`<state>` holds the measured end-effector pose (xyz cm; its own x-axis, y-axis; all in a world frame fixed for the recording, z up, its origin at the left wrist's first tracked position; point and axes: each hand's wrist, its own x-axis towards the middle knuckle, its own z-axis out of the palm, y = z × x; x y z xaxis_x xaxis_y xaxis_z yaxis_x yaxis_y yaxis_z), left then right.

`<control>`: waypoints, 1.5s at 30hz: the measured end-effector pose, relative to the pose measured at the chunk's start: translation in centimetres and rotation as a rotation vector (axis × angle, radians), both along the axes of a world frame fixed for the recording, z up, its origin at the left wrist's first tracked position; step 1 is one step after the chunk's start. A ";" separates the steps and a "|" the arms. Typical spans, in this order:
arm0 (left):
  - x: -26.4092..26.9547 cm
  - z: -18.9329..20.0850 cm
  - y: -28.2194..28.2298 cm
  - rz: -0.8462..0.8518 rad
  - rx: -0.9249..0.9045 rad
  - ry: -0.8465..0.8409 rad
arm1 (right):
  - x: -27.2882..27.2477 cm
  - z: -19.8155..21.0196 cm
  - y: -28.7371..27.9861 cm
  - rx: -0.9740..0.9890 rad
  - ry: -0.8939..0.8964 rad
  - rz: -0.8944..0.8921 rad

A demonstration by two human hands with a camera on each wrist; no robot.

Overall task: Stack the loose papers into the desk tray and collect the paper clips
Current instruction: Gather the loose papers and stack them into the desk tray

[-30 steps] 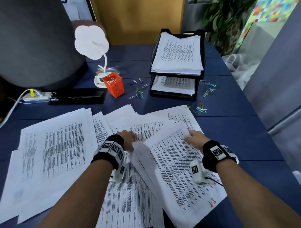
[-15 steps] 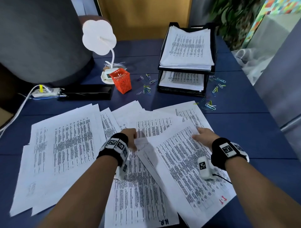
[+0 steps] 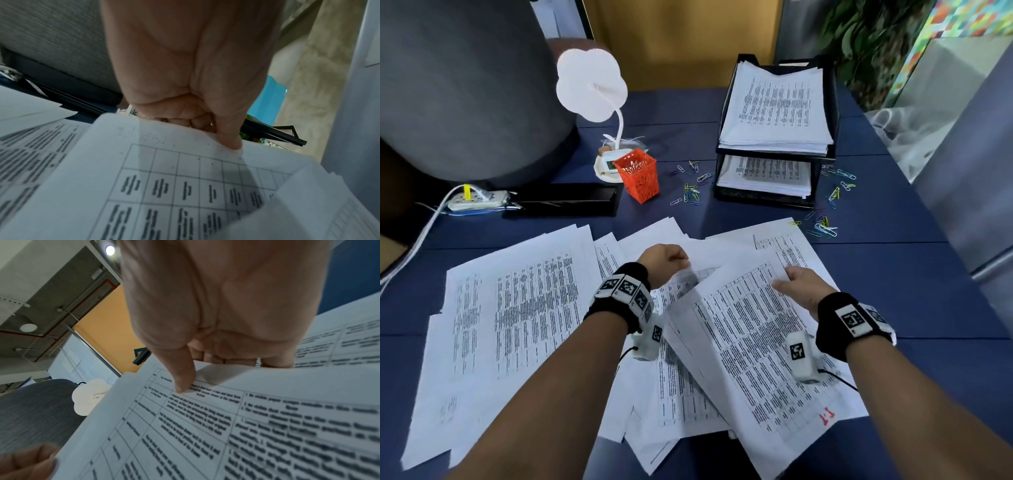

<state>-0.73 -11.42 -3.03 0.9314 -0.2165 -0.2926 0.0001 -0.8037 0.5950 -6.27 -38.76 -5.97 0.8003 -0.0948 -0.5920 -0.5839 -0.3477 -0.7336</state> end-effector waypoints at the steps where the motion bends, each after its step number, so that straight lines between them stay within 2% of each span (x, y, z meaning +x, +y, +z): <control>1: 0.2 0.0 -0.1 0.008 -0.037 -0.006 | 0.1 0.0 0.2 0.003 -0.007 0.001; 5: 0.3 0.2 -1.0 0.004 -0.156 -0.032 | 0.0 0.6 1.1 0.023 -0.008 0.016; 9: 0.2 0.1 -1.6 0.006 -0.181 -0.047 | -0.4 1.3 1.8 0.083 -0.026 -0.019; 13: 0.4 -0.8 -0.4 0.157 0.091 -0.139 | -0.2 0.9 1.4 0.172 -0.069 -0.087; 14: 0.3 -1.2 0.0 0.242 0.065 -0.158 | -0.1 0.7 1.2 0.198 -0.080 -0.120; 15: 0.2 -1.4 0.4 0.333 -0.039 -0.148 | -0.1 0.6 1.0 0.219 -0.091 -0.153; 17: -0.1 -2.1 0.8 0.477 -0.340 -0.078 | 0.0 0.7 0.7 0.259 -0.110 -0.212; 18: -0.4 -2.2 0.7 0.512 -0.444 -0.015 | 0.2 0.9 0.8 0.280 -0.119 -0.237; 20: -0.6 -2.5 0.5 0.516 -0.539 0.078 | 0.5 1.7 1.2 0.329 -0.154 -0.279; 23: -0.4 -3.2 0.1 0.479 -0.558 0.115 | 1.0 4.0 2.0 0.368 -0.251 -0.340; 26: -0.5 -1.3 -0.8 0.437 -0.510 -0.062 | 2.1 6.2 2.8 0.346 -0.402 -0.377; 31: 0.0 2.6 -1.5 0.483 -0.741 -0.348 | 3.1 9.8 3.8 0.356 -0.677 -0.362; 34: 0.3 4.0 -1.5 0.468 -0.880 -0.436 | 3.2 11.2 4.3 0.318 -0.782 -0.339; 38: 0.4 3.1 -1.4 0.421 -0.942 -0.405 | 2.7 10.8 4.7 0.389 -0.757 -0.296; 42: 0.7 1.4 -1.1 0.474 -0.979 -0.356 | 2.5 9.7 4.6 0.438 -0.708 -0.356; 45: 1.1 0.4 -1.0 0.526 -1.016 -0.231 | 2.8 8.1 4.1 0.411 -0.610 -0.395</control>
